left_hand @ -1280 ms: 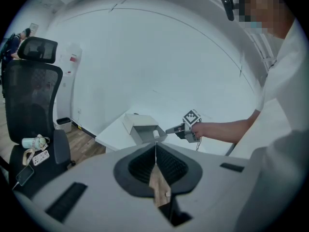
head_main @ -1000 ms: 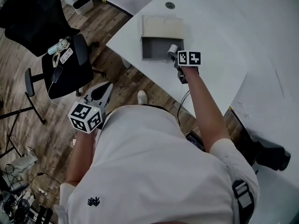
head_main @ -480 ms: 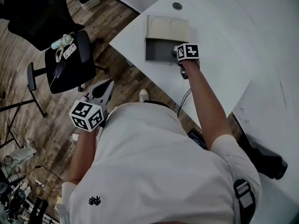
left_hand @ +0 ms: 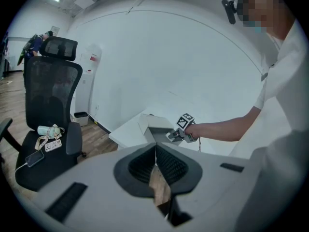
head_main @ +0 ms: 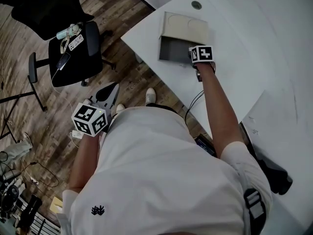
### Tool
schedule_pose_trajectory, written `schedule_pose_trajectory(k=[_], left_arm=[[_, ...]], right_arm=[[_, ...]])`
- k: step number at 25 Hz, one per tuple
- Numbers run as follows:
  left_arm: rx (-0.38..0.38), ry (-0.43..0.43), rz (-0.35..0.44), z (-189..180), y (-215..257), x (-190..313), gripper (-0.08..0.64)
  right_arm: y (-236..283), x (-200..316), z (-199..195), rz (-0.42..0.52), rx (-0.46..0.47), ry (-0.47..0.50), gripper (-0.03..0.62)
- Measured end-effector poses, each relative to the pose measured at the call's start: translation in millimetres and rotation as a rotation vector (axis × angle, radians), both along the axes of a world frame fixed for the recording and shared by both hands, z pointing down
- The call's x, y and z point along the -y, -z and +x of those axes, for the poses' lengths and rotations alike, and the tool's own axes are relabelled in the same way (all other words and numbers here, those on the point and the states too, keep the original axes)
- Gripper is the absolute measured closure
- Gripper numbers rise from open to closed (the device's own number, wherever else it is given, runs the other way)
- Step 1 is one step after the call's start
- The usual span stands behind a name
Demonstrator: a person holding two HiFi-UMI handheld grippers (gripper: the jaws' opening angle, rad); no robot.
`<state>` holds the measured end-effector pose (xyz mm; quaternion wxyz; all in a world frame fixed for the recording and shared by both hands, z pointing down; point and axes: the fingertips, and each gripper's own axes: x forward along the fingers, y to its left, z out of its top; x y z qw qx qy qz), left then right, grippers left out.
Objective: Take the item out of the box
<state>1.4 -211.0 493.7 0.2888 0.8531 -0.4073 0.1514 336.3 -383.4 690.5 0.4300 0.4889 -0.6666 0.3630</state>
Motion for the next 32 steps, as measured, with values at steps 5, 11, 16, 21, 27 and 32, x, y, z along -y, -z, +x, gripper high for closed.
schedule_pose_trajectory(k=[5,11,16,21,27,32], left_arm=[[-0.001,0.015,-0.001,-7,1,-1,0.552],[-0.001,0.016,0.001,-16,1,-1,0.552],[-0.003,0.01,0.013,-28,6,-3,0.552],[-0.014,-0.009,0.023,-40,12,-10,0.552],[-0.025,-0.048,0.043,-49,16,-16,0.552],[-0.039,-0.084,0.064,-57,22,-23,0.552]], right_arm=[[-4,2,0,-0.01,-0.077,0.056,0.425],[-6,3,0,0.008,-0.105,0.088,0.428],[10,1,-6,0.085,-0.063,0.065,0.434],[28,-8,-14,0.121,-0.013,0.034,0.434],[56,-23,-29,0.206,0.06,-0.02,0.436],[80,-45,-42,0.271,0.109,-0.064,0.434]])
